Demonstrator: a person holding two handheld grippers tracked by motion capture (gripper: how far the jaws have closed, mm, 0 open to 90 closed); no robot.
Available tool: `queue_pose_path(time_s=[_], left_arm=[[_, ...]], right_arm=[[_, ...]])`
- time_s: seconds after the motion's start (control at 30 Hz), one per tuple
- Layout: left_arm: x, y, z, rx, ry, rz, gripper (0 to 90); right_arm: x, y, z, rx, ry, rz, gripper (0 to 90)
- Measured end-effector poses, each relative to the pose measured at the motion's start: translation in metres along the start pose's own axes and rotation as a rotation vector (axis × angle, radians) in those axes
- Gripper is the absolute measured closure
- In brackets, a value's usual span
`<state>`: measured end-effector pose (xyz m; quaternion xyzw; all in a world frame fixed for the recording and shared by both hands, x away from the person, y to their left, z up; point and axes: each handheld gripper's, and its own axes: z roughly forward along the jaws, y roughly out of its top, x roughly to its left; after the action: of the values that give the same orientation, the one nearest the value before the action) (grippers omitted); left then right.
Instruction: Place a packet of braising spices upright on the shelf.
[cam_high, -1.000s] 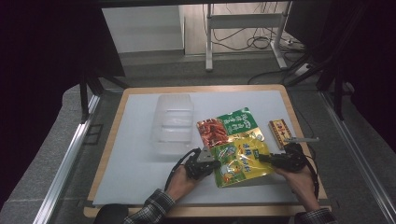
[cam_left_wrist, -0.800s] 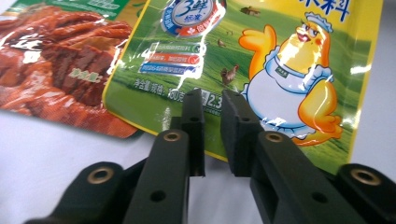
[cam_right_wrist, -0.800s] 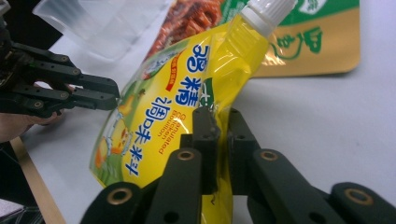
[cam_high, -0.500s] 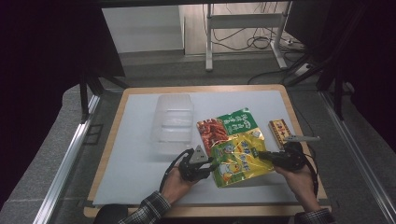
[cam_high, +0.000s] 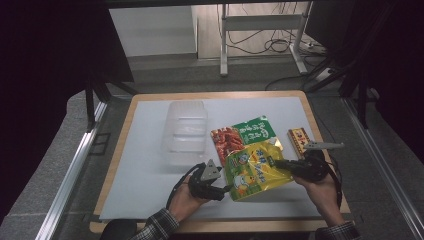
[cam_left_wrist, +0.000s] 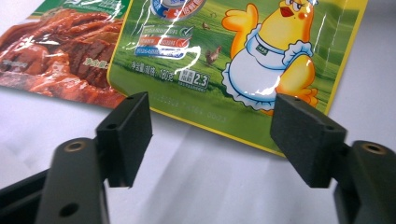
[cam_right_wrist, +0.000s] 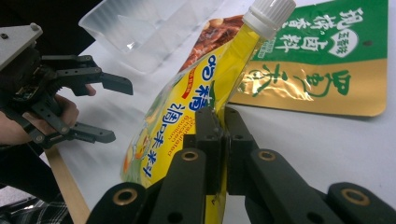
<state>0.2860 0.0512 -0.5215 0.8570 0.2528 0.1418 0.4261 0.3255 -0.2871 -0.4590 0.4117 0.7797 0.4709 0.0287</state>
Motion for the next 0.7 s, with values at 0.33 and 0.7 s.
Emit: queue_pose_path(time_s=[0.33,0.7], left_arm=[[0.002,-0.002,-0.012,-0.04,0.009,-0.042,18.7],[0.003,-0.005,-0.021,-0.059,0.017,-0.079,9.6]], right_arm=[[0.012,0.017,0.001,0.013,0.015,-0.025,86.9],[0.028,0.046,-0.003,0.014,0.032,-0.059,87.1]])
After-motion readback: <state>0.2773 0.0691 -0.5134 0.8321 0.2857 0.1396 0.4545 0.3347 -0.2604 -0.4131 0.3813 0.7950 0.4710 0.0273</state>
